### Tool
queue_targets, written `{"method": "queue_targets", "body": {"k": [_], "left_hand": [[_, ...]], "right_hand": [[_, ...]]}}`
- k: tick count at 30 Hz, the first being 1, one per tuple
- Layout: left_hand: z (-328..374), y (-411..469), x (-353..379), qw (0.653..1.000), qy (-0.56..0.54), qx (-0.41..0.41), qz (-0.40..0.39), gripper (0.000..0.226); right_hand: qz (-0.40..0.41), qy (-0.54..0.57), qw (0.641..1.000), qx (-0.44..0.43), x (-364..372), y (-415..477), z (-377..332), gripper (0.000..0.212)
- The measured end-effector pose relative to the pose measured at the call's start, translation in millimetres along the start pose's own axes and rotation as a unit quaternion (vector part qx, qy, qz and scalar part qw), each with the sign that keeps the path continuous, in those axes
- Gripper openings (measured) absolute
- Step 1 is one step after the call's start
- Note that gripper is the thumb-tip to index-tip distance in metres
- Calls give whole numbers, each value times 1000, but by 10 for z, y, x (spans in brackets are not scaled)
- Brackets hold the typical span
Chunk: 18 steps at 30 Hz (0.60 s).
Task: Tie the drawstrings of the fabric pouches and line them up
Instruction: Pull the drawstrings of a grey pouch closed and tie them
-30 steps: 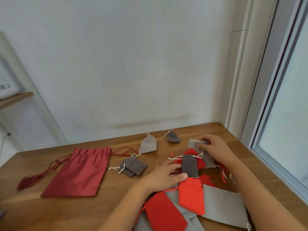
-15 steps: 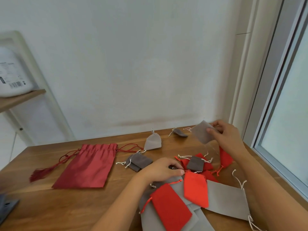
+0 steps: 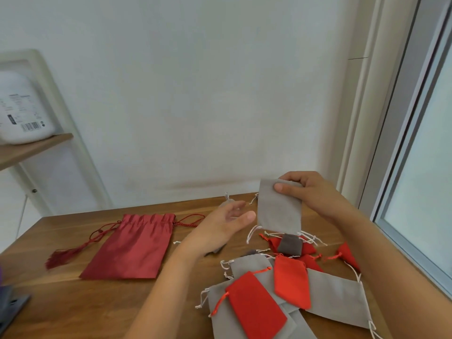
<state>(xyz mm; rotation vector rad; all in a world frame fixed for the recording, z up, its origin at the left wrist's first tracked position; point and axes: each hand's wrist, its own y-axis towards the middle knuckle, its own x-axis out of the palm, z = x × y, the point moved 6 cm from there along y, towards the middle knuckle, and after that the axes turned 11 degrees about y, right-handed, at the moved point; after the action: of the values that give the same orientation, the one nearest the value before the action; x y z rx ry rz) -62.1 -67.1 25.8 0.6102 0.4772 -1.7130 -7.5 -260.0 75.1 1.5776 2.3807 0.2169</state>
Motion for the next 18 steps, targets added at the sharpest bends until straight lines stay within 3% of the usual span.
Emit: {"method": "queue_targets", "body": {"k": [2, 5, 6, 11, 15, 18], "left_hand": [[8, -3, 63, 999, -37, 19, -33, 85], [-12, 11, 94, 996, -73, 29, -32, 25], [-33, 24, 98, 996, -88, 23, -20, 16], [-173, 69, -19, 986, -102, -4, 133, 19], [-305, 98, -54, 974, -47, 9, 222, 20], [-411, 115, -32, 967, -2, 13, 253, 18]], "right_hand": [[-5, 1, 1000, -3, 133, 39, -12, 12], [1, 5, 1000, -8, 310, 79, 3, 14], [14, 7, 1000, -3, 344, 91, 35, 15], [13, 74, 992, 104, 507, 82, 383, 45], [9, 52, 990, 134, 583, 21, 658, 23], [-4, 53, 990, 133, 659, -6, 762, 26]]}}
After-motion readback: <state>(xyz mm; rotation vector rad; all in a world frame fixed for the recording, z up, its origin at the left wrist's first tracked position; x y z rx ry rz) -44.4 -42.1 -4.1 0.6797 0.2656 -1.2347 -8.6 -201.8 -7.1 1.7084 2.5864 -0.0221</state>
